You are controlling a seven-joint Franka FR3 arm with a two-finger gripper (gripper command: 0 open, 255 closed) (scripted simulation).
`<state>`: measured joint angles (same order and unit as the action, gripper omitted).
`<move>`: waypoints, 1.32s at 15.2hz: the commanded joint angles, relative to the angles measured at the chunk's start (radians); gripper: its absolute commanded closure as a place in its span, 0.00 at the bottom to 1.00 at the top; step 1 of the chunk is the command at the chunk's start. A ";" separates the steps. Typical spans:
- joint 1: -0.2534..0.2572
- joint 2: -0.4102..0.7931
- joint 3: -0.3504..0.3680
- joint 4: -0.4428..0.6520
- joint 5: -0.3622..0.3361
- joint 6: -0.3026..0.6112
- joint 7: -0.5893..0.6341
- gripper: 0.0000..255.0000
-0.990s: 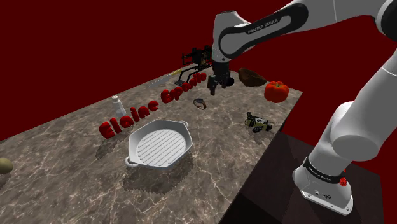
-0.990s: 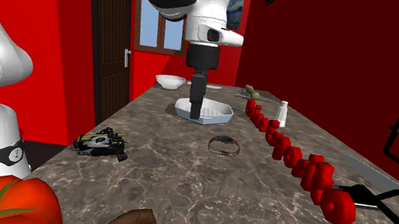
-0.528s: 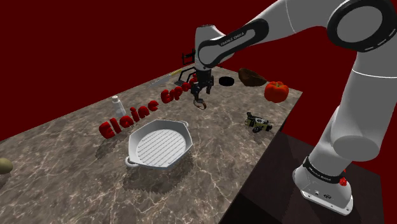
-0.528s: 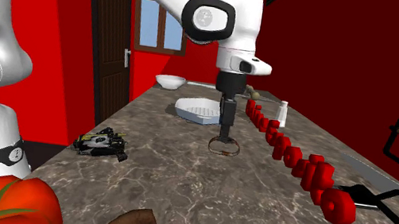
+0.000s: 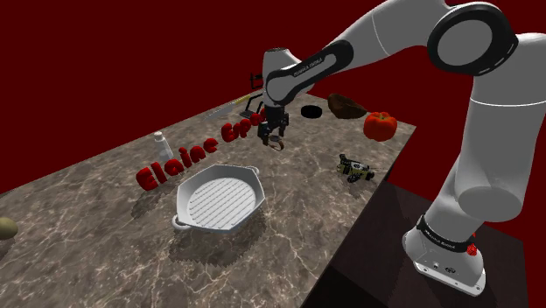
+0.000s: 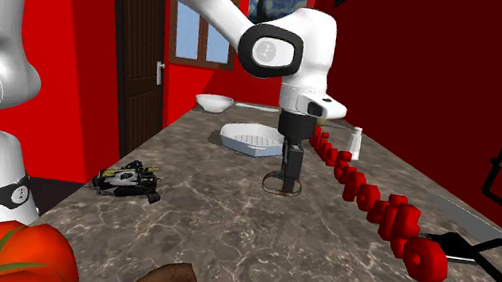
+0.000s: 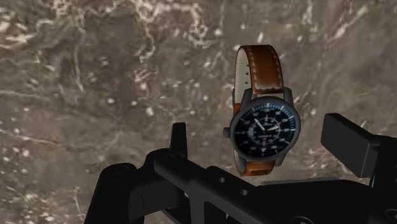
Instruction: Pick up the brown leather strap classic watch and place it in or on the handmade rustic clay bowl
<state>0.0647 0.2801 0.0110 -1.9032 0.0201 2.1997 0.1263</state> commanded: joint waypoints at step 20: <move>0.001 0.012 0.000 -0.005 0.000 0.017 0.001 1.00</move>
<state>0.0652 0.2958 0.0113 -1.9082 0.0202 2.2213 0.1265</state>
